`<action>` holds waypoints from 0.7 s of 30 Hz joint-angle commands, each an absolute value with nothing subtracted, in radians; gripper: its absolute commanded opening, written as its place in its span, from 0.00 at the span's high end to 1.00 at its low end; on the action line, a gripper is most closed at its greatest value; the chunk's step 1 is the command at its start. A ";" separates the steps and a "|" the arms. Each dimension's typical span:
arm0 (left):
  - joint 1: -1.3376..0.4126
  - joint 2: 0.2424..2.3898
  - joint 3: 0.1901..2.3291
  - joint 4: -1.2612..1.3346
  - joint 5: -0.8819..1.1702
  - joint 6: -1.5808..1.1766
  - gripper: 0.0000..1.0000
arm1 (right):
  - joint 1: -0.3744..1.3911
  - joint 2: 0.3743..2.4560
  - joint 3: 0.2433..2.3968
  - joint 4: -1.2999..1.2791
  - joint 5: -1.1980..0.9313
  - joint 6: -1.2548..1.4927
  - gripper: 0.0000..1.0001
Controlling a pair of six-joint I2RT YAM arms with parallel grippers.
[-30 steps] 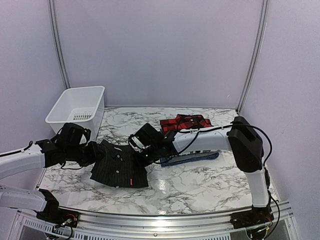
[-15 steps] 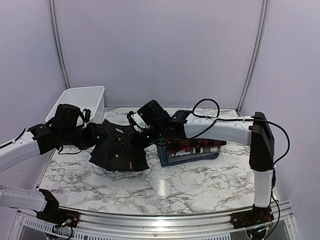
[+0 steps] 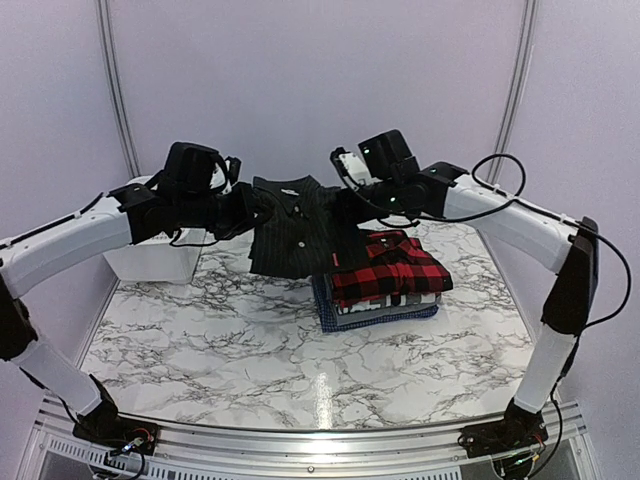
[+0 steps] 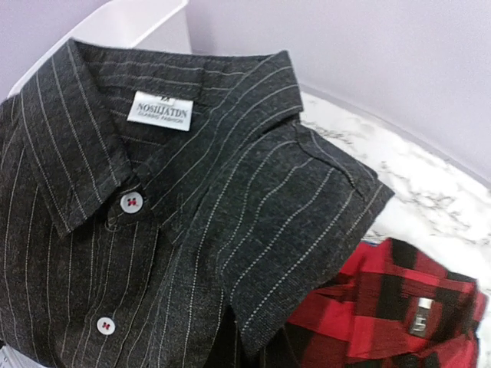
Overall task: Fold and stack the long sleeve shirts
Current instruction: Place the rectangle-folded shirt on the square-folded shirt.
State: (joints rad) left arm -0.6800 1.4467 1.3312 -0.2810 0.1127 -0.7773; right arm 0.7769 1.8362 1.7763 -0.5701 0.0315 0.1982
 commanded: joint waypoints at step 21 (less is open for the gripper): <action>-0.844 2.091 1.844 -0.054 0.142 -0.940 1.00 | 0.360 1.555 1.437 -0.574 0.081 0.095 1.00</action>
